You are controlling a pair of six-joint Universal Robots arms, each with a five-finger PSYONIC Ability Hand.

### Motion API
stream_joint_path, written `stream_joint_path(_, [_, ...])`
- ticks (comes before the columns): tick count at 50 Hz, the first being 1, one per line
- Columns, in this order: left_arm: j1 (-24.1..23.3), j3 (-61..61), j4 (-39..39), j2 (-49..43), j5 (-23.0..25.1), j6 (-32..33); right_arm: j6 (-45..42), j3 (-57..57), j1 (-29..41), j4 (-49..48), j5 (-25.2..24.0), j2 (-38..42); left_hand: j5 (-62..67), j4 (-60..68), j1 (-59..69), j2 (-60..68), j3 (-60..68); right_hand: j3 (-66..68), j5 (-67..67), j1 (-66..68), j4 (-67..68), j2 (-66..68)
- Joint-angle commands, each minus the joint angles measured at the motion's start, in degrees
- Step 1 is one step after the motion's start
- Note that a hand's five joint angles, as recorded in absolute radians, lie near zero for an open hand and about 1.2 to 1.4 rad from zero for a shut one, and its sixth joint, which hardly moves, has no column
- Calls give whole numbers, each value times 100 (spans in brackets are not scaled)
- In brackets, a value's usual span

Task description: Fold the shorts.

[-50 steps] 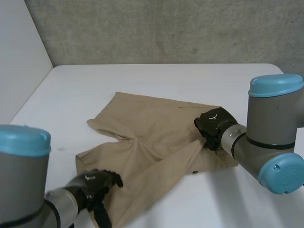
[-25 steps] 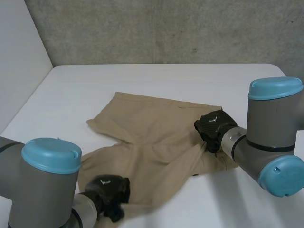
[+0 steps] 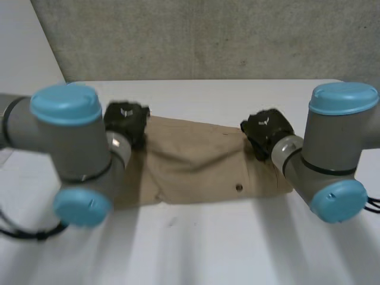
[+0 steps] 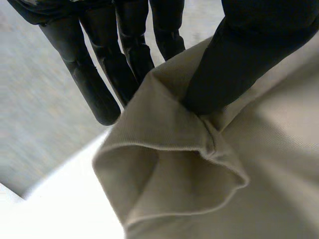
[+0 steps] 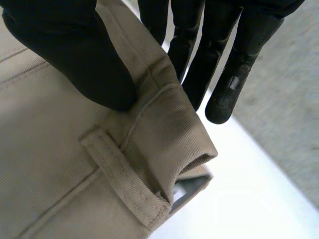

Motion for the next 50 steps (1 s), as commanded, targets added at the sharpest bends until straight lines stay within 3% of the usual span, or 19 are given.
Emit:
stream_joint_path(1, [380,2223,721,-1736,50,1316,-297,-823,-4,-1201,249,808,1351,1159,1525,1140,1194,1235,1279,2358,1159,1239])
stream_joint_path(9, [459,3894,1091,-3371,681,1493,-1913,-2097,-13,-1616,696,2266,1351,1159,1525,1140,1194,1235,1279,2358,1159,1239])
stream_joint_path(16, [424,4528,1521,-4198,1017,1501,-2320,-2706,-21,-2221,943,3015,1351,1159,1525,1140,1194,1235,1279,2358,1159,1239])
stream_joint_path(19, [397,4449,2039,-4225,981,1501,-2329,-2697,-30,-2653,1022,3042,1253,1061,1427,1043,1097,-1576,-1532,-452,-1652,-1572])
stream_joint_path(20, [389,4406,2162,-4216,981,1493,-2312,-2697,-30,-2723,1022,3042,70,-122,244,-141,-87,-2601,-2557,-1477,-2677,-2597])
stream_joint_path(21, [389,4248,2381,-4173,973,1493,-2285,-2689,-30,-2802,1014,3025,-3273,-3464,-3099,-3483,-3429,-4543,-4499,-3419,-4619,-4539])
stream_joint_path(22, [380,4142,2496,-4137,955,1493,-2250,-2688,-30,-2803,996,3016,-4955,-5147,-4781,-5165,-5111,-5429,-5384,-4305,-5504,-5424])
stream_joint_path(24, [371,3975,2672,-4067,972,1501,-2119,-2662,-30,-2785,944,2885,-5649,-5841,-5475,-5860,-5806,-5765,-5721,-4642,-5841,-5761])
stream_joint_path(34, [318,2192,3174,-2416,920,1370,-151,-1732,-355,-2557,864,1268,-5645,-5836,-5471,-5855,-5801,-5765,-5721,-4642,-5841,-5761])
stream_joint_path(39, [380,1173,2999,-1423,718,993,500,-1125,-636,-1767,364,301,-5611,-5803,-5437,-5822,-5768,-5765,-5721,-4642,-5841,-5761])
stream_joint_path(45, [564,-269,2156,-122,674,-97,958,-255,-961,-510,-94,-579,-5594,-5786,-5420,-5805,-5751,-5765,-5721,-4642,-5841,-5761])
stream_joint_path(50, [600,-1052,1540,468,683,-1134,1204,474,-1111,-35,-155,-658,-5594,-5786,-5420,-5805,-5751,-4313,-4268,-3189,-4388,-4308])
